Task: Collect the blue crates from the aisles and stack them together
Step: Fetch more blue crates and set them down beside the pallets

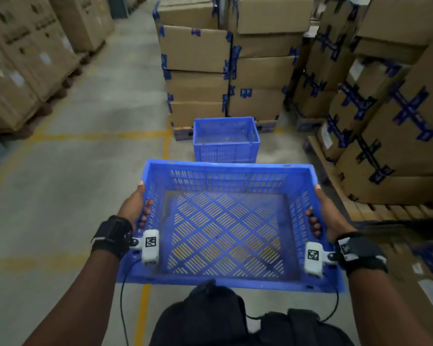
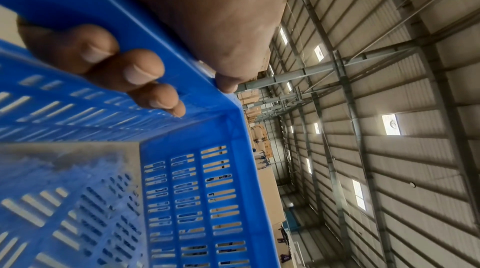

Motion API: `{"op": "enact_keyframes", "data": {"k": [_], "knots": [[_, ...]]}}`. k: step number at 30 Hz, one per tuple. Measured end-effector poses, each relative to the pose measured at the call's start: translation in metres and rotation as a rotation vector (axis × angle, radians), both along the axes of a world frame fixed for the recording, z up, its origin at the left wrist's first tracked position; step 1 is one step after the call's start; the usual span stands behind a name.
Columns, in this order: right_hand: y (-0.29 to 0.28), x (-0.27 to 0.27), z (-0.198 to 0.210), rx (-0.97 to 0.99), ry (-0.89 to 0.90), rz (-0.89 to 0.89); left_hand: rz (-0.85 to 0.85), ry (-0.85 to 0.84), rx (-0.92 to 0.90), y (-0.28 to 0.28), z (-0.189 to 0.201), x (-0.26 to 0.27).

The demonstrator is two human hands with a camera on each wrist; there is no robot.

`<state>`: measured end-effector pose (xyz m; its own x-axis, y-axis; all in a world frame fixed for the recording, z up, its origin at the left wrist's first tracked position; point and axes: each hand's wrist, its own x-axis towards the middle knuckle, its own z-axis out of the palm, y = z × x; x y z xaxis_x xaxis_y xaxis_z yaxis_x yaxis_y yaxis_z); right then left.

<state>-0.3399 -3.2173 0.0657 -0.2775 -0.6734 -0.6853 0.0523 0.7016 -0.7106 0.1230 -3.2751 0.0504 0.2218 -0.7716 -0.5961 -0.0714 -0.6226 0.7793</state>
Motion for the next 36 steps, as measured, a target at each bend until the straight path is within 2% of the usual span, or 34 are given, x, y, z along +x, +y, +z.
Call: {"op": "enact_keyframes", "data": {"k": [5,9,18,24,30,36], "knots": [[-0.105,-0.022,0.010,-0.007,-0.003,-0.095,-0.077,-0.041,-0.037,-0.143,0.025,-0.025],[-0.198,-0.041,0.008,-0.009,0.008,-0.114,-0.108,-0.032,-0.009,-0.246,0.023,-0.045],[-0.434,-0.084,-0.013,0.027,0.007,-0.013,-0.041,-0.017,0.047,-0.454,-0.013,-0.080],[-0.583,-0.095,-0.031,0.073,0.035,0.074,-0.007,-0.044,0.071,-0.565,-0.032,-0.089],[-0.721,-0.097,-0.071,0.109,0.023,0.127,0.044,-0.063,0.099,-0.691,-0.068,-0.091],[-0.840,-0.094,-0.136,0.153,0.055,0.074,0.037,-0.074,0.134,-0.816,-0.138,-0.099]]}}
